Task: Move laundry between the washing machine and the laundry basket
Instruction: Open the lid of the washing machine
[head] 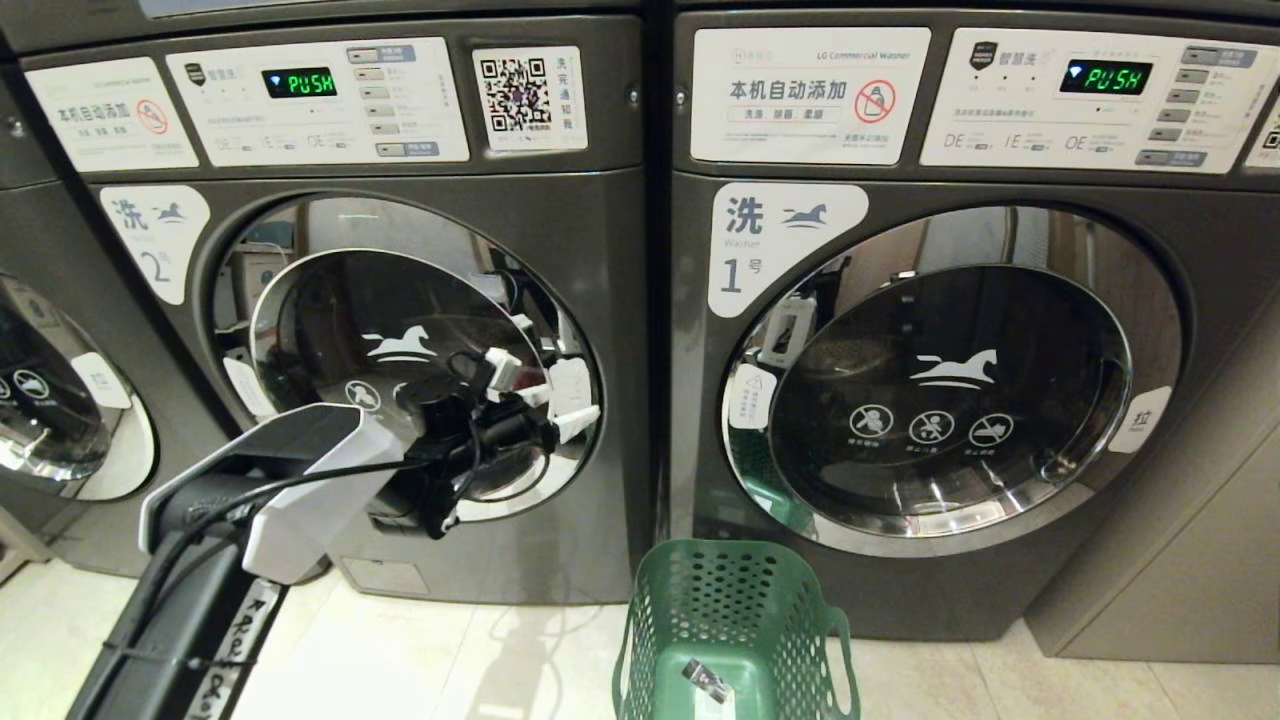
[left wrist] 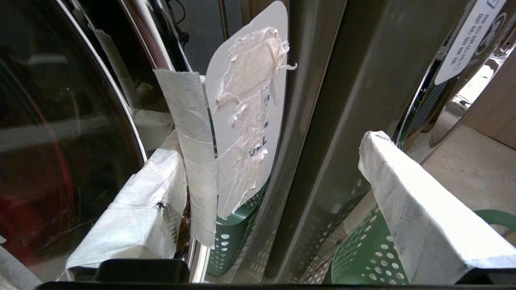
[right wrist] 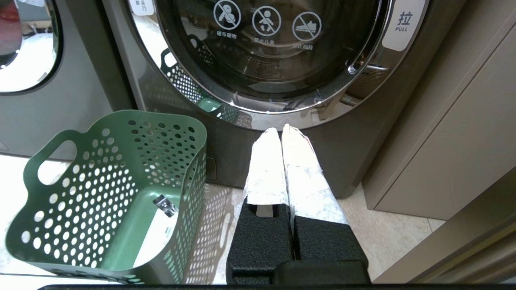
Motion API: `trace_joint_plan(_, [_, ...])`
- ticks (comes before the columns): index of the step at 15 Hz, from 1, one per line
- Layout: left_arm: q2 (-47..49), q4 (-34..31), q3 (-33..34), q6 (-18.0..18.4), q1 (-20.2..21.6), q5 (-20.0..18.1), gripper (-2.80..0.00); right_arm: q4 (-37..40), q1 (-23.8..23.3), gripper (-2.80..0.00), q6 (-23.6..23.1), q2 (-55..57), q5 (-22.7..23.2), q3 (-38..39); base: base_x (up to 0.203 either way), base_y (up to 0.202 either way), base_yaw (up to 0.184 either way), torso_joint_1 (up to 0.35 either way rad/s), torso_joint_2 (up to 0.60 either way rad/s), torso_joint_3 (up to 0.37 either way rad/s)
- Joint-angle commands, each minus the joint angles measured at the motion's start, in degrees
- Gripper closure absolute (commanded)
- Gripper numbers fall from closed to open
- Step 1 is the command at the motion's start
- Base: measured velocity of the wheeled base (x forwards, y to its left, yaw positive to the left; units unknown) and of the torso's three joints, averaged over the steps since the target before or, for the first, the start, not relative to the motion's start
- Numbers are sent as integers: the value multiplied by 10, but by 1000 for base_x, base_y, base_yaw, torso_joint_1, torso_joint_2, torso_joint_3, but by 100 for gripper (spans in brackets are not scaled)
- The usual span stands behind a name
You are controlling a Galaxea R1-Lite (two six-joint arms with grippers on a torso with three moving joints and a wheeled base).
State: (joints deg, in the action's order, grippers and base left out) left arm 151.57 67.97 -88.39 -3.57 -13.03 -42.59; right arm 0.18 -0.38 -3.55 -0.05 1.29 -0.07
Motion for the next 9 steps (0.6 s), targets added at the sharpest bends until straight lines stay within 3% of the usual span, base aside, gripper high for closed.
trace_joint_plan(1, [0,13,4,-1,-1,-10,-280,0,0,0,-1,0,0,0,0,0,0,0,0,0])
trace_joint_plan(5, [-3,63,44,-1,-1,-33,-280,0,0,0,-1,0,0,0,0,0,0,0,0,0])
trace_joint_plan(9, [-1,67,43,-2,-4,-47,-280,0,-1,0,-1,0,0,0,0,0,0,0,0,0])
